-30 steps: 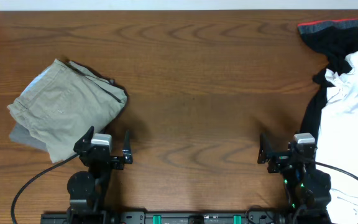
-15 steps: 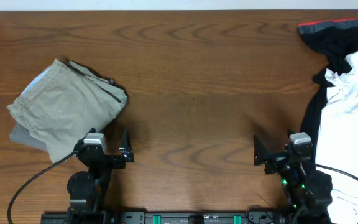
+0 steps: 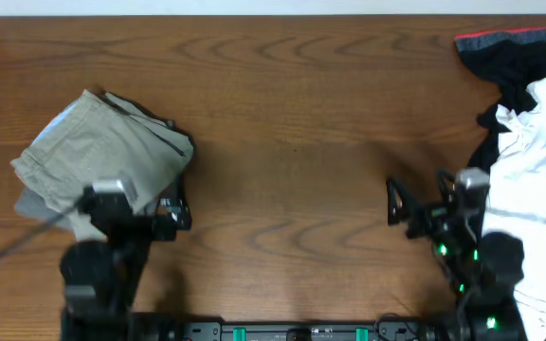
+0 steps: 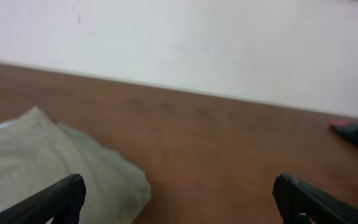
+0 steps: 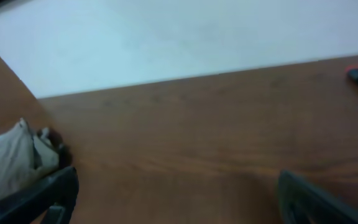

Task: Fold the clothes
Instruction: 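Reach the right gripper into the white T-shirt pile and grasp it, then lift the white T-shirt with the right gripper and drag it to center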

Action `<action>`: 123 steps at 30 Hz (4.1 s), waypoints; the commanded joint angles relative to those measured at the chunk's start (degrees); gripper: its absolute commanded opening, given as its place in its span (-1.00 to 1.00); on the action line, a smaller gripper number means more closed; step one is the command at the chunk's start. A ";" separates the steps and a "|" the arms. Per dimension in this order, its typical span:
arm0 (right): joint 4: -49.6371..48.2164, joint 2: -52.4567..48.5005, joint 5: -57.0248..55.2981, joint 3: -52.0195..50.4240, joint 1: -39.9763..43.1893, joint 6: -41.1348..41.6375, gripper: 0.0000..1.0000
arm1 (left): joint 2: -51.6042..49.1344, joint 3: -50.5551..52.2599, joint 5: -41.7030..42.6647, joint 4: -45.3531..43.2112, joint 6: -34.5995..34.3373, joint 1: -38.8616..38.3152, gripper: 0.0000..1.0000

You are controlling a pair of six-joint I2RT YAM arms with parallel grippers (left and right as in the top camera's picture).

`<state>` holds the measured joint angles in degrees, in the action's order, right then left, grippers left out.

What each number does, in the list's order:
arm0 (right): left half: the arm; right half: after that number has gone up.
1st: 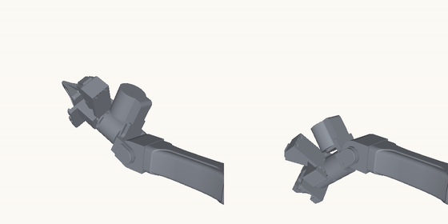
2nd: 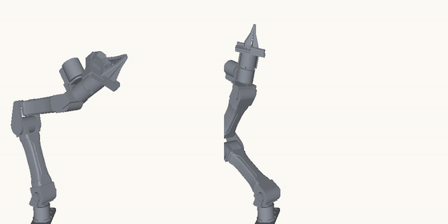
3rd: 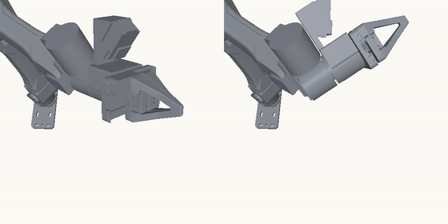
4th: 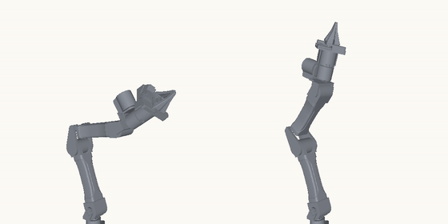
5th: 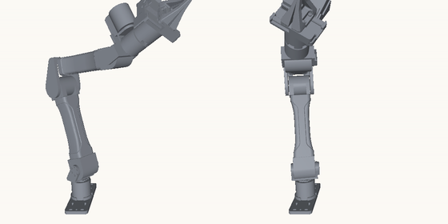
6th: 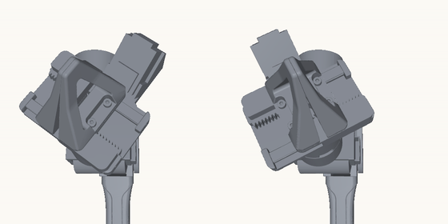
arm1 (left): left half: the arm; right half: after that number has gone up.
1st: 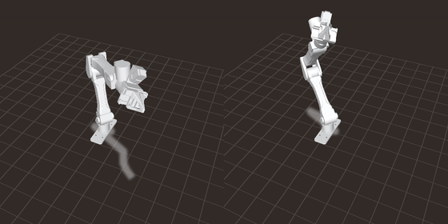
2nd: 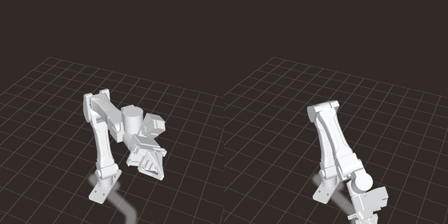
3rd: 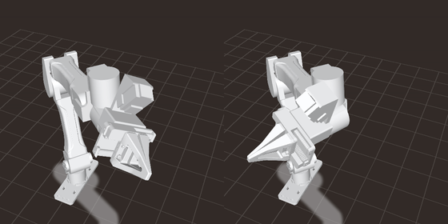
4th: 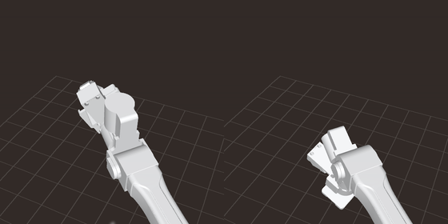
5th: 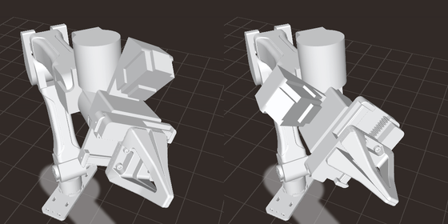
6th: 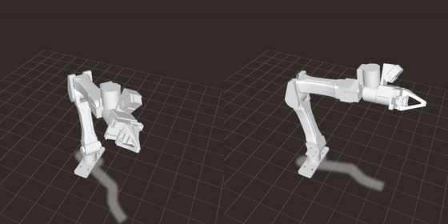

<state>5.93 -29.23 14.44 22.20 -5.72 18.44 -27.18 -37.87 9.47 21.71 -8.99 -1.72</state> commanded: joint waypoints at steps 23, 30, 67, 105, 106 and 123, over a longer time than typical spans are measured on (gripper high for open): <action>37.46 -70.27 -14.58 61.46 13.86 -8.31 0.85 | -39.60 -36.50 10.86 26.88 -0.09 -1.22 0.96; 33.90 -78.49 -18.49 66.58 26.14 -3.19 0.71 | -39.60 -36.50 10.86 28.39 -0.11 -1.22 0.96; 25.11 -77.92 -6.16 66.66 30.32 -3.89 -0.94 | -39.80 -36.50 10.88 29.05 -0.17 -1.22 0.96; 20.28 -79.65 2.27 66.60 -31.45 -13.55 -0.39 | -39.80 -36.50 2.86 31.82 -0.09 -1.20 0.96; 20.59 -79.65 1.36 66.60 -32.24 -14.51 -0.22 | -39.80 -36.50 2.86 31.82 -0.09 -1.20 0.96; 29.38 -79.03 -11.87 66.62 2.71 0.33 -0.82 | -40.11 -36.46 2.93 31.80 -0.11 -1.25 0.96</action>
<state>34.17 -108.60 3.18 88.42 -9.04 13.72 -66.98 -73.32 13.10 53.49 -9.04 -2.74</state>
